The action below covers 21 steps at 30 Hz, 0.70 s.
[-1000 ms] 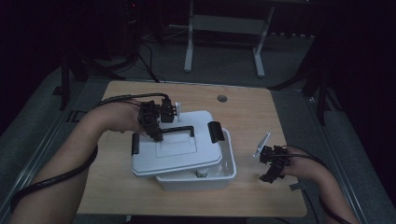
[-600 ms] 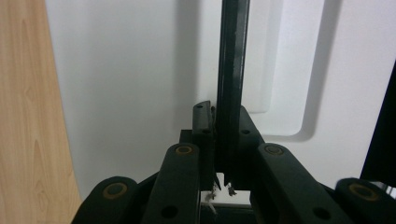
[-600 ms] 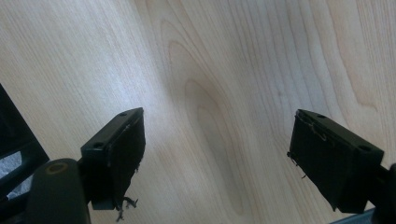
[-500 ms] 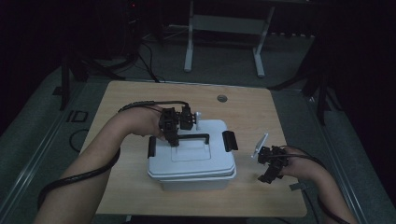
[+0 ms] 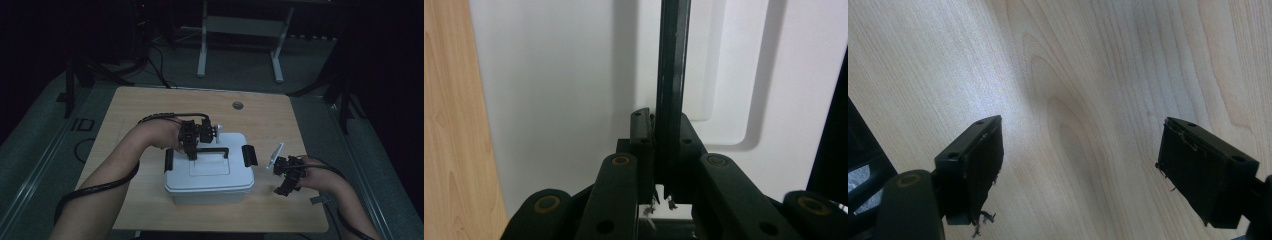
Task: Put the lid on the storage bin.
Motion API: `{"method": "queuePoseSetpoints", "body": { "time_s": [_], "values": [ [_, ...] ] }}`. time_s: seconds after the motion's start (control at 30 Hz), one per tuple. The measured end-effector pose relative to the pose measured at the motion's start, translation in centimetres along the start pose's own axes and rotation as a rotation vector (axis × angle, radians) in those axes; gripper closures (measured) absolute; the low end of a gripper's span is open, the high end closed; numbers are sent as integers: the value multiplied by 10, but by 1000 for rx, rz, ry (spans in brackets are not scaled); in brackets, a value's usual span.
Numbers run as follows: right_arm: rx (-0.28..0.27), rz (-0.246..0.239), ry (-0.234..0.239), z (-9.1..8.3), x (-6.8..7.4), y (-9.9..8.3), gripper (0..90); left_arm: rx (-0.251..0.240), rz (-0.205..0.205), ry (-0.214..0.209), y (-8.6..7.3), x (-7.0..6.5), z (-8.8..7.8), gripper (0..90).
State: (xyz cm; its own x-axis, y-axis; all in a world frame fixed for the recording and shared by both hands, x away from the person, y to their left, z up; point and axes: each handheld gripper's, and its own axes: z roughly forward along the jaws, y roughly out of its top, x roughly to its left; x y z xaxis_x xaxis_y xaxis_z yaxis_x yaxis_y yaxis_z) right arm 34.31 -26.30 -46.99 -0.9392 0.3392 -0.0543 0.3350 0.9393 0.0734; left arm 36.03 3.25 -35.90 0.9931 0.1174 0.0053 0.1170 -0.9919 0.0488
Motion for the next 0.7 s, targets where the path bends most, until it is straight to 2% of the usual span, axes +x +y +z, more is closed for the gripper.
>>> {"method": "queuePoseSetpoints", "body": {
  "time_s": [0.37, 0.63, 0.67, 0.7],
  "values": [
    [-1, 0, 7, 4, 1, 1, 180, 12, 5, -19, 3, 0, 8, 836],
    [3, 2, 10, 6, 0, -1, 180, -8, -11, -36, 1, 4, 11, 830],
    [3, 0, 10, 6, 1, -1, 180, -9, -18, -42, 0, 5, 11, 820],
    [3, 0, 10, 6, 1, -1, 180, -9, -18, -42, 0, 5, 11, 761]
  ]
}}
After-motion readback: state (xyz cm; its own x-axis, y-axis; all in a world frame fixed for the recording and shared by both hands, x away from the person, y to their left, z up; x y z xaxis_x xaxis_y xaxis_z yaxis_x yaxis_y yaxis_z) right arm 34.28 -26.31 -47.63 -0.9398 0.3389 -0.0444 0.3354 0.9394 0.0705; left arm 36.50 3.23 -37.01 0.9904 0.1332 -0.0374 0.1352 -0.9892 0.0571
